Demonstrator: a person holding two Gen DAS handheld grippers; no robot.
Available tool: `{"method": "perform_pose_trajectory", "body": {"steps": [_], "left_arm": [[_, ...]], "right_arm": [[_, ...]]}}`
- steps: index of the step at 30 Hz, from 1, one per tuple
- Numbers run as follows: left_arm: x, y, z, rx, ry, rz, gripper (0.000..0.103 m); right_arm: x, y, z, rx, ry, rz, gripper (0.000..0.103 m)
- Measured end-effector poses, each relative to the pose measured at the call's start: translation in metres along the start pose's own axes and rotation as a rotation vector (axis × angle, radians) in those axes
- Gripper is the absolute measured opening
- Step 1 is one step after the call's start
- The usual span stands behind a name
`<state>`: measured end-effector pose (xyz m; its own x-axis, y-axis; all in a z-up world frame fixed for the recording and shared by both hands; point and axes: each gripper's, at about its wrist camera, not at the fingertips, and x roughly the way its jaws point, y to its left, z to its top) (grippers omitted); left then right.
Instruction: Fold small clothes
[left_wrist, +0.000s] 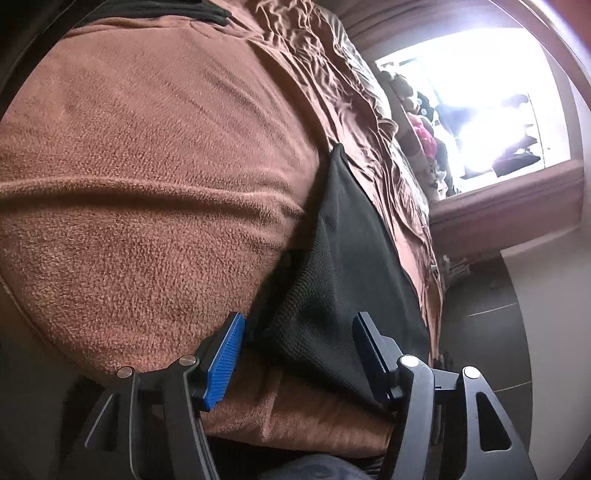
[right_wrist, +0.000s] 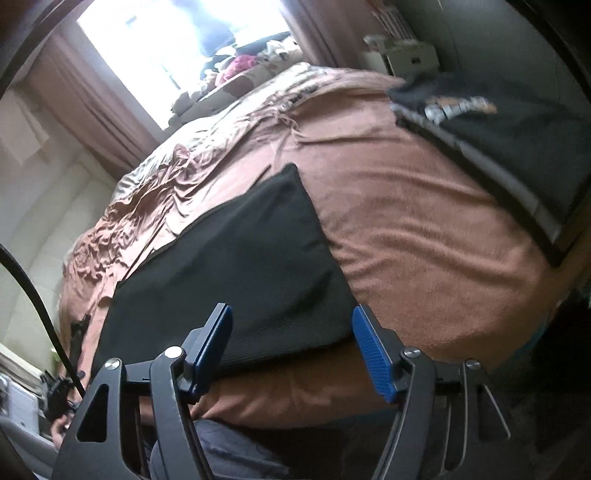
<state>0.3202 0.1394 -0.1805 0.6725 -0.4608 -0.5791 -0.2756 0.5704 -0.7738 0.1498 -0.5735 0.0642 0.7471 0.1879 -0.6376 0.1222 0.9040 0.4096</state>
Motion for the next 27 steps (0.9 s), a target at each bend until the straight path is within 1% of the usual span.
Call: {"method": "perform_pose_trajectory", "body": {"steps": [2, 4, 7, 9, 10, 13, 17, 19, 21, 23, 26, 27], "left_arm": [[0.004, -0.001, 0.0, -0.012, -0.001, -0.007, 0.062], [0.009, -0.001, -0.003, -0.024, 0.002, -0.014, 0.062], [0.011, -0.002, -0.003, -0.03, 0.001, 0.003, 0.062], [0.005, 0.002, 0.0, -0.078, -0.029, -0.021, 0.062], [0.006, 0.002, -0.001, -0.092, -0.024, -0.018, 0.062], [0.01, -0.002, -0.002, -0.078, -0.008, -0.001, 0.062], [0.011, 0.0, -0.004, -0.091, -0.004, -0.02, 0.062], [0.009, 0.002, -0.006, -0.106, -0.02, -0.036, 0.062], [0.009, 0.002, -0.01, -0.109, -0.023, -0.047, 0.062], [0.01, 0.0, -0.012, -0.101, -0.016, -0.048, 0.062], [0.008, 0.001, -0.015, -0.101, -0.014, -0.044, 0.061], [0.009, 0.002, -0.015, -0.104, -0.013, -0.042, 0.059]], "right_arm": [[-0.004, 0.015, 0.003, -0.045, -0.014, -0.028, 0.066], [-0.008, 0.031, 0.005, -0.081, -0.018, -0.027, 0.066], [-0.014, 0.054, 0.009, -0.123, -0.026, -0.013, 0.066], [-0.016, 0.071, 0.011, -0.156, -0.025, 0.011, 0.066], [-0.017, 0.081, 0.012, -0.173, -0.023, 0.024, 0.066], [-0.016, 0.105, 0.013, -0.212, -0.022, 0.061, 0.066], [-0.007, 0.133, 0.01, -0.249, -0.006, 0.098, 0.066], [0.007, 0.145, 0.006, -0.286, 0.021, 0.089, 0.066], [0.026, 0.156, 0.0, -0.312, 0.069, 0.077, 0.066], [0.043, 0.165, -0.005, -0.323, 0.121, 0.091, 0.066], [0.064, 0.182, -0.017, -0.361, 0.174, 0.093, 0.066], [0.071, 0.185, -0.016, -0.369, 0.186, 0.091, 0.066]]}}
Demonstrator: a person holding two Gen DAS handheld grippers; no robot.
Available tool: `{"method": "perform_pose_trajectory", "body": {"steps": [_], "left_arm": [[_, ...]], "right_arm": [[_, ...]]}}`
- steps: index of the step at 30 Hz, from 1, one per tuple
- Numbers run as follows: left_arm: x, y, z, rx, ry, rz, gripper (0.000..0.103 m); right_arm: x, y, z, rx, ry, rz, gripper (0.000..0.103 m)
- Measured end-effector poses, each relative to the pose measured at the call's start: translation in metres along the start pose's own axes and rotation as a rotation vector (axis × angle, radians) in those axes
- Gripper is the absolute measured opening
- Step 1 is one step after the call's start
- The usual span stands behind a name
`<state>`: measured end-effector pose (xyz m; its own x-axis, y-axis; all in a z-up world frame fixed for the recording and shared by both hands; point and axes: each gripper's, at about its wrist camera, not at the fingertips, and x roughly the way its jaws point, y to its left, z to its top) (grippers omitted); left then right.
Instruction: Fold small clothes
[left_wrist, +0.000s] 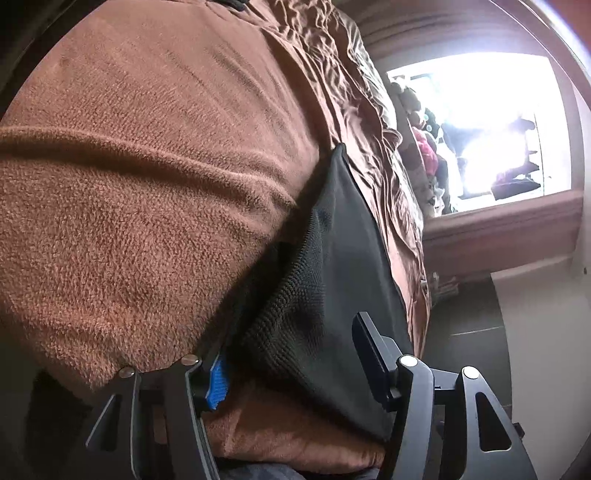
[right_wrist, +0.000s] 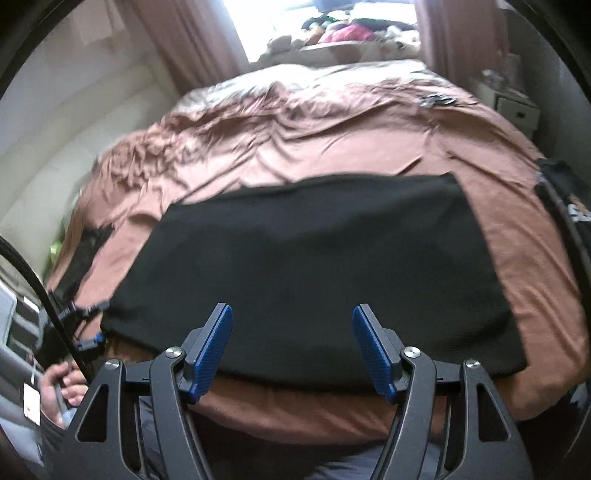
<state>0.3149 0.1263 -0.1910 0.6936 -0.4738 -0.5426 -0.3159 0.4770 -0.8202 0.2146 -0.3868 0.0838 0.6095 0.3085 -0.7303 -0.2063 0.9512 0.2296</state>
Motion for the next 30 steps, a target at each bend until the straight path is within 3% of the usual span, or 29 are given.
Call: {"method": "perform_pose_trajectory", "body": {"steps": [2, 7, 9, 11, 13, 16, 25, 30], "left_arm": [[0.001, 0.002, -0.001, -0.006, 0.008, 0.0, 0.054], [0.006, 0.004, -0.002, -0.019, 0.037, -0.019, 0.025], [0.006, 0.007, -0.003, -0.032, 0.039, -0.028, 0.016], [0.004, 0.008, -0.004, -0.035, 0.035, -0.035, 0.014], [0.002, 0.009, -0.005, -0.034, 0.032, -0.04, 0.014], [-0.001, 0.012, -0.005, -0.04, 0.029, -0.043, 0.014], [-0.006, 0.018, -0.005, -0.061, 0.027, -0.047, 0.014], [-0.01, 0.019, -0.009, -0.062, 0.014, -0.038, 0.014]], "right_arm": [[0.016, 0.008, 0.002, -0.016, 0.035, 0.003, 0.066], [0.057, 0.026, 0.017, -0.094, 0.093, 0.024, 0.066], [0.07, 0.031, 0.02, -0.121, 0.122, 0.018, 0.061], [0.089, 0.033, 0.024, -0.125, 0.166, -0.01, 0.046], [0.111, 0.034, 0.03, -0.106, 0.218, -0.028, 0.039], [0.136, 0.033, 0.04, -0.085, 0.261, -0.035, 0.036], [0.191, 0.037, 0.086, -0.096, 0.264, -0.055, 0.035], [0.216, 0.034, 0.101, -0.063, 0.28, -0.073, 0.016]]}}
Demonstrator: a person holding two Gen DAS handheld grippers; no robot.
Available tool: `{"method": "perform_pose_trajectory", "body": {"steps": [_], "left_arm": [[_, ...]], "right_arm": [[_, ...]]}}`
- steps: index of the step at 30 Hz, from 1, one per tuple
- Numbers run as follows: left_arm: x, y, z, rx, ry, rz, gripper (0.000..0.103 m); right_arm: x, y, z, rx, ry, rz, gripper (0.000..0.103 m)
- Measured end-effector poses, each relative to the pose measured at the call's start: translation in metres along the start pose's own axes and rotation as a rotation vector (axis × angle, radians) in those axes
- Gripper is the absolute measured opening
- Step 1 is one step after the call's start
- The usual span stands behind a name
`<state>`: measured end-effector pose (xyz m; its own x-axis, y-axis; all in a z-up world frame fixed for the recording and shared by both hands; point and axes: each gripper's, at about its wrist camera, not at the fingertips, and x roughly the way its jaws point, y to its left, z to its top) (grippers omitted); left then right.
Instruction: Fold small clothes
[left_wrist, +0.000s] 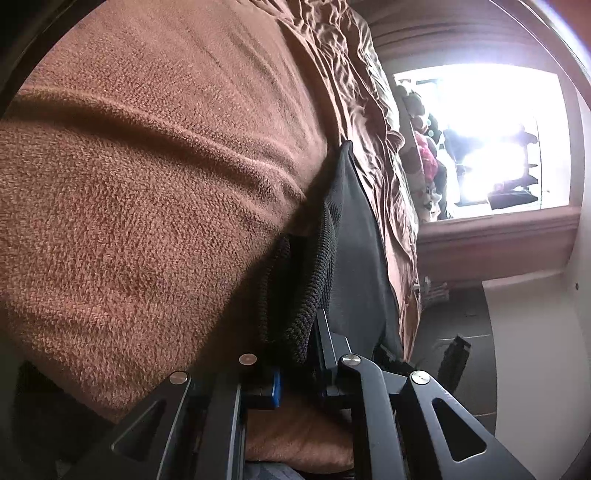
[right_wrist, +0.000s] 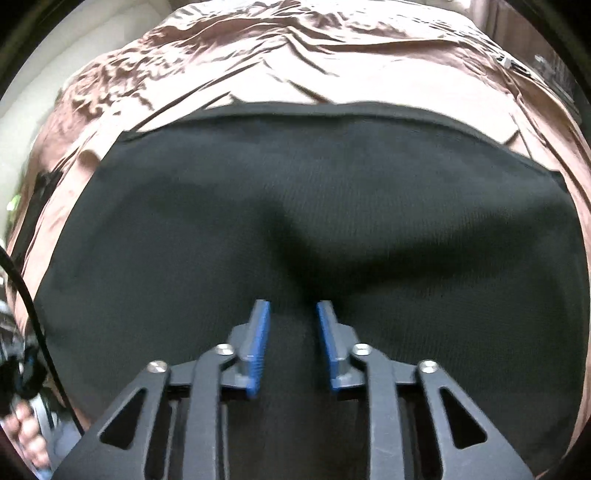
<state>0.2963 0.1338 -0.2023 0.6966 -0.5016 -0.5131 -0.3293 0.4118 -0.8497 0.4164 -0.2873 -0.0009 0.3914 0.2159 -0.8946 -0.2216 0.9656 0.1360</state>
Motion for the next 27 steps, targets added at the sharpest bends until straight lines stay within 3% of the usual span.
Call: {"method": "perform_pose_trajectory", "body": {"steps": [5, 17, 27], "left_arm": [[-0.002, 0.003, -0.001, -0.006, -0.002, 0.003, 0.014], [-0.002, 0.005, 0.0, -0.034, 0.0, 0.009, 0.014], [0.006, 0.0, 0.004, -0.03, 0.014, 0.0, 0.014]], "right_arm": [[0.012, 0.002, 0.024, 0.015, 0.001, -0.006, 0.011], [0.043, -0.009, 0.074, 0.095, -0.022, -0.042, 0.011], [0.036, -0.02, 0.088, 0.15, -0.06, -0.019, 0.011]]}}
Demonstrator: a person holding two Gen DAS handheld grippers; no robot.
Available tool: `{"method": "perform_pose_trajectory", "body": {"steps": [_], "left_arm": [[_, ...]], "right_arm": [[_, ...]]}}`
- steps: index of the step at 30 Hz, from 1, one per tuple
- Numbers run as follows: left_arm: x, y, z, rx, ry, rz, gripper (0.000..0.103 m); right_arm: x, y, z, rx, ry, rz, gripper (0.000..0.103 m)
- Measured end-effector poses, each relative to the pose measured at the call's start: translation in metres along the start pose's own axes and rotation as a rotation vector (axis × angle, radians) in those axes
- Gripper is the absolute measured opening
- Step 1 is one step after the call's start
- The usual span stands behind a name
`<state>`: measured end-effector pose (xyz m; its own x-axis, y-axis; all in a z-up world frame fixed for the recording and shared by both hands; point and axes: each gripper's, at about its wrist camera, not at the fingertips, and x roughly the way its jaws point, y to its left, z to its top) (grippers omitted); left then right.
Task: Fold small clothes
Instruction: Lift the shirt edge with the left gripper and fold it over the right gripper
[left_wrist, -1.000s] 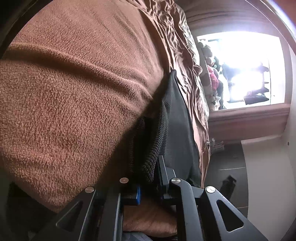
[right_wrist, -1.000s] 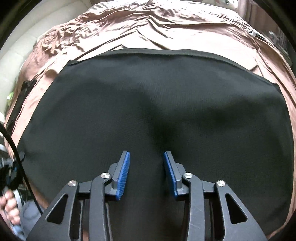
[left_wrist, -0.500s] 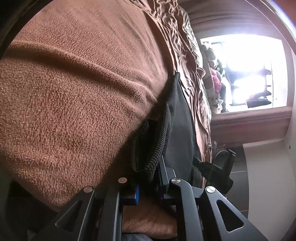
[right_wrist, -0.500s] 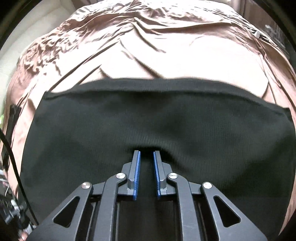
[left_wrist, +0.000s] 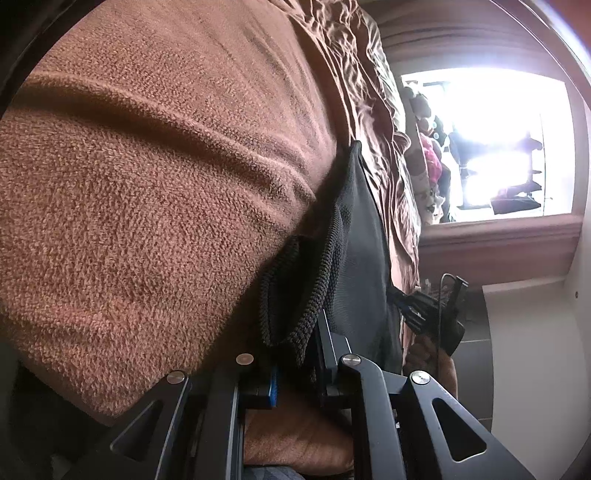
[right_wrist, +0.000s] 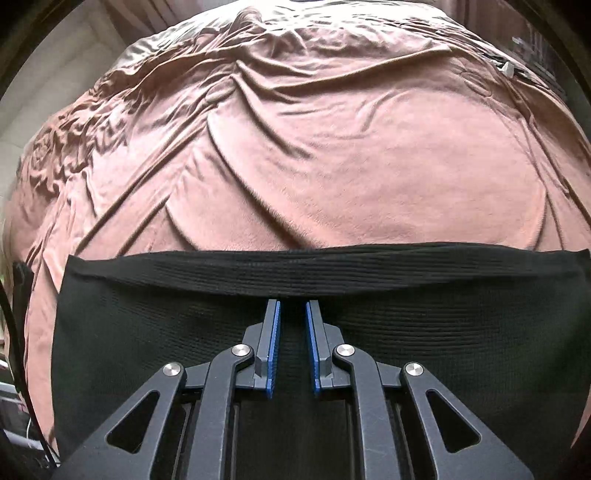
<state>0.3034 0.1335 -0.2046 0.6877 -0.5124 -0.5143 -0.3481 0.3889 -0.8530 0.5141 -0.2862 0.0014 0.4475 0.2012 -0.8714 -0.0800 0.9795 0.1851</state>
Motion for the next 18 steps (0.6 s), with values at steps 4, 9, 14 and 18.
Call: {"method": "perform_pose_trajectory", "body": {"steps": [4, 9, 14, 18], "left_arm": [[0.002, -0.001, 0.001, 0.004, 0.007, -0.023, 0.005], [0.002, -0.008, 0.005, 0.024, -0.002, -0.074, 0.004], [-0.003, -0.031, 0.007, 0.062, -0.004, -0.149, 0.004], [-0.006, -0.065, 0.011, 0.125, -0.002, -0.193, 0.004]], "right_arm": [[-0.028, 0.0, -0.021, -0.036, -0.02, 0.024, 0.011], [-0.061, 0.001, -0.069, -0.092, -0.017, 0.093, 0.011], [-0.074, -0.009, -0.115, -0.072, 0.025, 0.177, 0.011], [-0.08, -0.024, -0.142, -0.028, 0.024, 0.2, 0.011]]}}
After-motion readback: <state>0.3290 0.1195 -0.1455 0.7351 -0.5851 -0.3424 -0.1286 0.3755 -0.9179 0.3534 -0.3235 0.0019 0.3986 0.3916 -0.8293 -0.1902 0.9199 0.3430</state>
